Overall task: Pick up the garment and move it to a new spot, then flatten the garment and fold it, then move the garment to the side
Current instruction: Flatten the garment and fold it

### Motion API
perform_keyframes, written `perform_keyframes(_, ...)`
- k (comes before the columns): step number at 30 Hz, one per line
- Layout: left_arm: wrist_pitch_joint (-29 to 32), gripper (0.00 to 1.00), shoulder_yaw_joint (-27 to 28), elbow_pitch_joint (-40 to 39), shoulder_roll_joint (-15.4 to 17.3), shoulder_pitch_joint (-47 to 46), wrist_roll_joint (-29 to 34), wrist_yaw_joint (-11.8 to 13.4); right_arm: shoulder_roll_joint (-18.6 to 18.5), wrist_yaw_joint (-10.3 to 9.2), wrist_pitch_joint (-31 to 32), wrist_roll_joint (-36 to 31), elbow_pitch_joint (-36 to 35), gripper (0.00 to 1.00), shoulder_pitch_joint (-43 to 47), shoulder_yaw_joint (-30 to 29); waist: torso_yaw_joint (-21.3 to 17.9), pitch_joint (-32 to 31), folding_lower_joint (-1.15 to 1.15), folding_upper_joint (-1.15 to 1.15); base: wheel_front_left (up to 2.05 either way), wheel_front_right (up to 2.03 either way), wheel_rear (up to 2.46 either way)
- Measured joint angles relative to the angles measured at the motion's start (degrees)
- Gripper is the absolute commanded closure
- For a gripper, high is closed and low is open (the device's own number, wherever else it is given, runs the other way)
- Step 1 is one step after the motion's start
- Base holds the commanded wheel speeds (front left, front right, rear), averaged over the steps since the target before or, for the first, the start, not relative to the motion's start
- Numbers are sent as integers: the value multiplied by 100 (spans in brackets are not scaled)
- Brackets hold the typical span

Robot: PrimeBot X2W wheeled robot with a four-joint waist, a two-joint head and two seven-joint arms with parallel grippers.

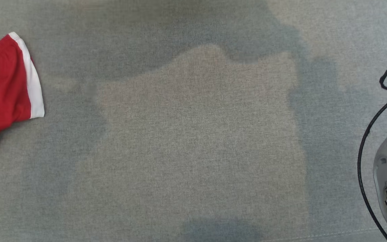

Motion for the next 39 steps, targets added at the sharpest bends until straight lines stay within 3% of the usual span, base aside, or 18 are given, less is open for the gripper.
perform_keyframes(2,-268,100,-135,48,489,144,512,-282,-29,46,19,-221,35,100,-311,110,25,250,0,0,0,0,0)
perform_keyframes(4,-374,100,-203,226,639,440,633,-374,-59,46,103,-258,231,100,-210,244,22,417,0,0,0,0,0)
perform_keyframes(10,-531,100,-638,1341,757,1785,788,-480,10,43,307,-272,1123,100,1159,500,-63,910,1,0,0,0,0)
perform_keyframes(16,-886,100,-735,2121,834,2057,1037,-549,78,43,208,34,1291,100,1836,638,-231,1383,1,0,0,0,0)
perform_keyframes(21,-1362,100,-814,2791,567,2398,1021,-623,68,78,-21,134,1289,100,2180,637,-374,1701,0,0,0,0,0)
perform_keyframes(31,-1839,100,-660,3364,266,2151,989,-902,21,606,-159,171,1259,100,2345,458,-320,1637,-1,0,0,0,0)
perform_keyframes(39,-1862,100,-849,3455,-7,2442,1012,-1067,-531,958,-81,103,1053,100,2877,417,-188,1138,-1,0,0,0,0)
